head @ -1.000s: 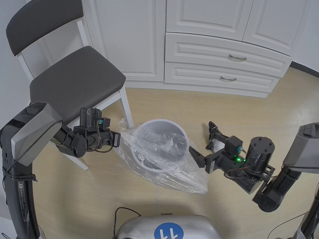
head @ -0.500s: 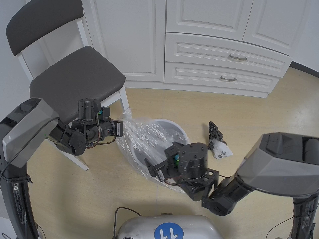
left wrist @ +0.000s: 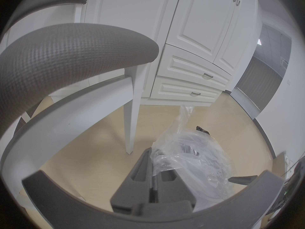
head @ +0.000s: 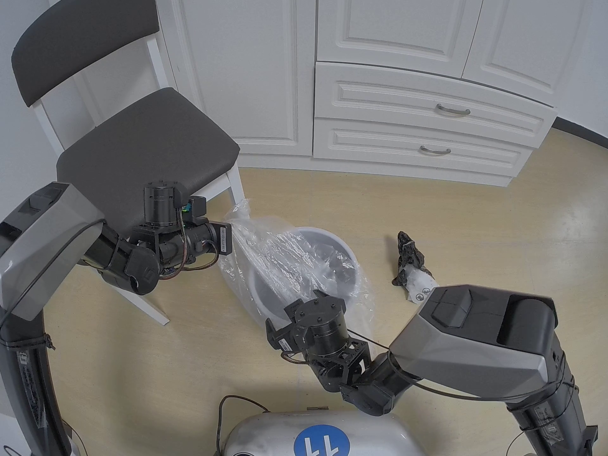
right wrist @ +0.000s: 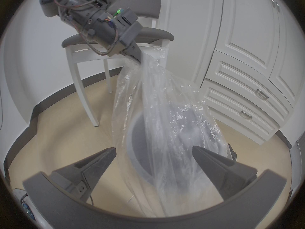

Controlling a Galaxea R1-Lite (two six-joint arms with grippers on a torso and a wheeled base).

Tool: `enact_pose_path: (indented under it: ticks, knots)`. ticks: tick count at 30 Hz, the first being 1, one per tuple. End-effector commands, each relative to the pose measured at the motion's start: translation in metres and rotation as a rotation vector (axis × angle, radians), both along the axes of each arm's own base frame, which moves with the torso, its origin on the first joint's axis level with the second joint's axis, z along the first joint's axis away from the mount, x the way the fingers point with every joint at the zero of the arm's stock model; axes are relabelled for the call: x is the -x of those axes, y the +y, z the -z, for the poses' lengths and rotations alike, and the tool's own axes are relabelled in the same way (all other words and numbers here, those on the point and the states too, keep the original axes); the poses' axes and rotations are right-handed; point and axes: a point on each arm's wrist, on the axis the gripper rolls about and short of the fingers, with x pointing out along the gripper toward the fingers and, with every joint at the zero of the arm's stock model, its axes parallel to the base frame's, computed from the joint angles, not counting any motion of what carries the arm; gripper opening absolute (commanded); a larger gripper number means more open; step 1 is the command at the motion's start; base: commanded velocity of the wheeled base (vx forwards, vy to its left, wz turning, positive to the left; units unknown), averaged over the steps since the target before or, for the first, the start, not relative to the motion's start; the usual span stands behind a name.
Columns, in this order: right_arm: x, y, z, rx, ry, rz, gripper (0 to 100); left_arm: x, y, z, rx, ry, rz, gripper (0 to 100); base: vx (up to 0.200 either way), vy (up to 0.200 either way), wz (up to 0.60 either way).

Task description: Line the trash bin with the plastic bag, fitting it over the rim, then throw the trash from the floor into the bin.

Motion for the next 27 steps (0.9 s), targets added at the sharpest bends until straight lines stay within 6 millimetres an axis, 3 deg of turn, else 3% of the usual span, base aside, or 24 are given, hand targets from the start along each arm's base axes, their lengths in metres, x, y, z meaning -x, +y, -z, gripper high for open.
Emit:
enact_pose_path:
  ticks: [1, 2, 9, 11, 12, 13, 14, 16, 21, 27]
  knots:
    - [-0.012, -0.002, 0.008, -0.002, -0.005, 0.029, 100, 0.000, 0.000, -0.001, -0.001, -0.003, 0.000, 0, 0.000, 0.000, 0.00]
    - [-0.015, -0.004, 0.006, -0.007, -0.010, 0.036, 0, 0.000, 0.000, -0.001, -0.001, -0.003, 0.000, 0, 0.000, 0.000, 0.00]
    - [-0.026, -0.016, -0.006, -0.030, -0.026, 0.071, 0, -0.001, 0.002, 0.000, 0.002, -0.002, -0.004, 0, 0.000, 0.000, 0.00]
    - [-0.032, -0.022, -0.024, -0.064, -0.057, 0.088, 0, -0.002, 0.003, 0.001, 0.002, 0.000, -0.006, 0, 0.000, 0.000, 0.00]
    - [-0.032, -0.022, -0.024, -0.064, -0.057, 0.088, 0, -0.002, 0.003, 0.001, 0.002, 0.000, -0.006, 0, 0.000, 0.000, 0.00]
    - [-0.038, -0.028, -0.039, -0.088, -0.079, 0.100, 0, -0.002, 0.003, 0.003, -0.002, 0.006, -0.003, 0, 0.000, 0.000, 0.00]
    - [-0.038, -0.029, -0.040, -0.089, -0.080, 0.100, 0, -0.002, 0.003, 0.003, -0.001, 0.005, -0.002, 0, 0.000, 0.000, 0.00]
    - [-0.045, -0.036, -0.055, -0.116, -0.107, 0.121, 0, -0.003, 0.002, 0.009, -0.009, 0.018, 0.001, 0, 0.000, 0.000, 0.00]
    - [-0.059, -0.044, -0.072, -0.154, -0.150, 0.155, 0, -0.005, 0.003, 0.025, -0.039, 0.048, 0.009, 0, 0.000, 0.000, 0.00]
    - [-0.081, -0.052, -0.074, -0.174, -0.178, 0.197, 0, -0.013, 0.002, 0.055, -0.114, 0.076, 0.023, 0, 0.000, 0.000, 0.00]
